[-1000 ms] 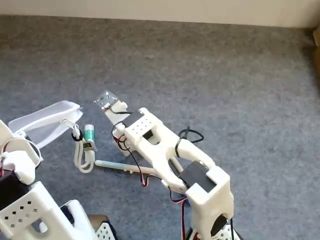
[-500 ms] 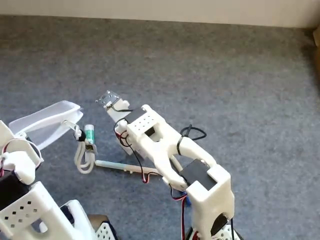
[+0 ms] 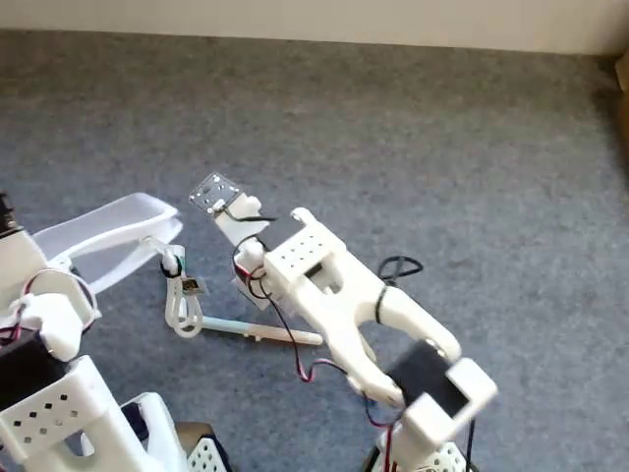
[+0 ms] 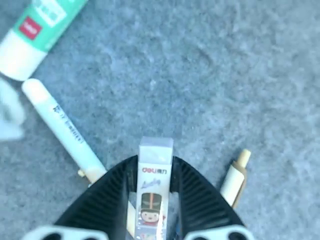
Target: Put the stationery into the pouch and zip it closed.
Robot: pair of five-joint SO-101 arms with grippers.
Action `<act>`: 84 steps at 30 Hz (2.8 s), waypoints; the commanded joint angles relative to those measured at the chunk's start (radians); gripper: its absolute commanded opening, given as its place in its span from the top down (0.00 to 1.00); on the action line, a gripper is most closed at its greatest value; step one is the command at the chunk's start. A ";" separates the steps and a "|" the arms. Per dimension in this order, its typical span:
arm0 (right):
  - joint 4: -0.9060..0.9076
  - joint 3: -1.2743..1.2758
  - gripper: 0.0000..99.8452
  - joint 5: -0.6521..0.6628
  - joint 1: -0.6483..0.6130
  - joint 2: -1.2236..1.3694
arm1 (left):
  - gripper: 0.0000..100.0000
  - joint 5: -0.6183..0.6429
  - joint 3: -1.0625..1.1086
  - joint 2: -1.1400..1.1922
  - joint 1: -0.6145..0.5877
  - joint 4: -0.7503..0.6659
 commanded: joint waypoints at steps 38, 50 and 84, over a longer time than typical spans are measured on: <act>-0.535 0.631 1.00 -0.229 0.203 -0.816 | 0.99 0.126 -0.578 0.591 0.387 0.103; -0.535 0.624 1.00 -0.229 0.197 -0.816 | 0.99 0.150 -0.657 0.753 0.384 0.127; -0.975 0.351 1.00 -0.221 -0.076 -0.958 | 0.99 0.153 -0.659 0.751 0.381 0.126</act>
